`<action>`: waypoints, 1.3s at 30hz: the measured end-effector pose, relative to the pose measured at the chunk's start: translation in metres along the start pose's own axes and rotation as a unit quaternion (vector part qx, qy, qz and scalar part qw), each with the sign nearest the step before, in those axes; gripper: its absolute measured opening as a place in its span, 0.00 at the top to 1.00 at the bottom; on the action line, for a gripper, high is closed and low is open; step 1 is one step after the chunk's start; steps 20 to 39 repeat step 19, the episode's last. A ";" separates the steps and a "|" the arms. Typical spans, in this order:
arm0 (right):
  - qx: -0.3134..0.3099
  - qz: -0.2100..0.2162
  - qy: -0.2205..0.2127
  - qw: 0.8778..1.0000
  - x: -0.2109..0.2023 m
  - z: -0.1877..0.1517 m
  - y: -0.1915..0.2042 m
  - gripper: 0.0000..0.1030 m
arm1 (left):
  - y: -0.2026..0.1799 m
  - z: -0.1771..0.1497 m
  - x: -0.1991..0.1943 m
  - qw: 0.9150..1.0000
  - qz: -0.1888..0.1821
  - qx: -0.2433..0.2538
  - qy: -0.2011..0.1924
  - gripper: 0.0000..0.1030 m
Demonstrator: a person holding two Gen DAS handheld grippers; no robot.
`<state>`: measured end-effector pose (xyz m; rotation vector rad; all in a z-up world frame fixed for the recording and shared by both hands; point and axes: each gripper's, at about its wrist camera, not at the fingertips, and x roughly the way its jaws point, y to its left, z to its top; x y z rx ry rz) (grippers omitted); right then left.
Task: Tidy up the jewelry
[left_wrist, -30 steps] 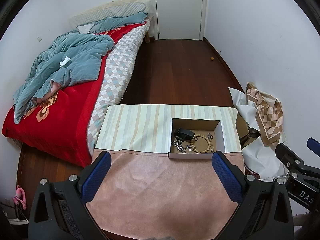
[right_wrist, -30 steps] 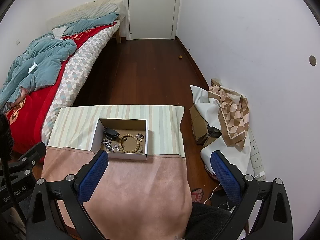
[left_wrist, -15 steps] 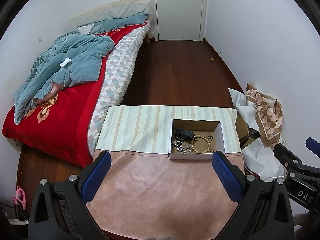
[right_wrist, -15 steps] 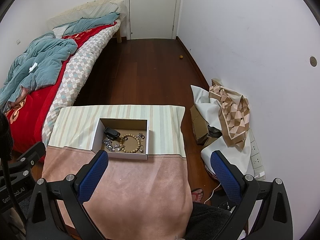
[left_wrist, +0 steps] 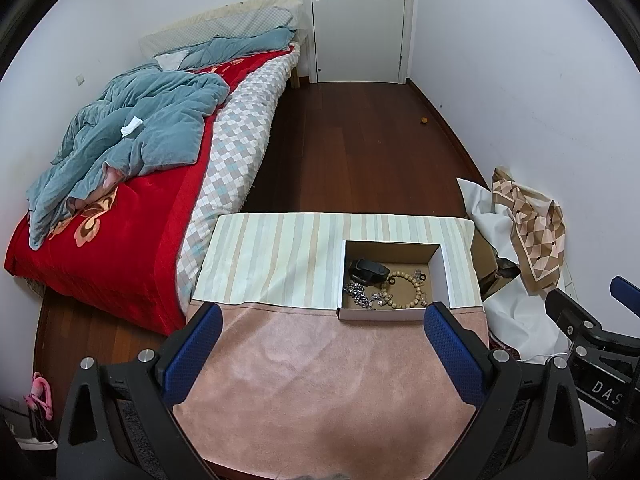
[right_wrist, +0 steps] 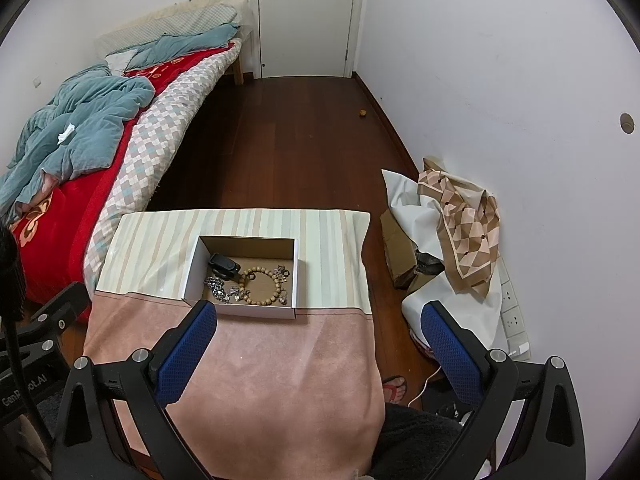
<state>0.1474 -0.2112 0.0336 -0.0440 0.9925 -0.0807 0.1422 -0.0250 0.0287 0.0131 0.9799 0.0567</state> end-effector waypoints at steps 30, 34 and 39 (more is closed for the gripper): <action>0.000 0.000 0.001 1.000 0.000 0.001 0.001 0.00 | 0.000 0.002 -0.006 1.000 -0.010 -0.004 -0.005 0.00; 0.000 0.000 0.001 1.000 0.000 0.001 0.001 0.00 | 0.000 0.002 -0.006 1.000 -0.010 -0.004 -0.005 0.00; 0.000 0.000 0.001 1.000 0.000 0.001 0.001 0.00 | 0.000 0.002 -0.006 1.000 -0.010 -0.004 -0.005 0.00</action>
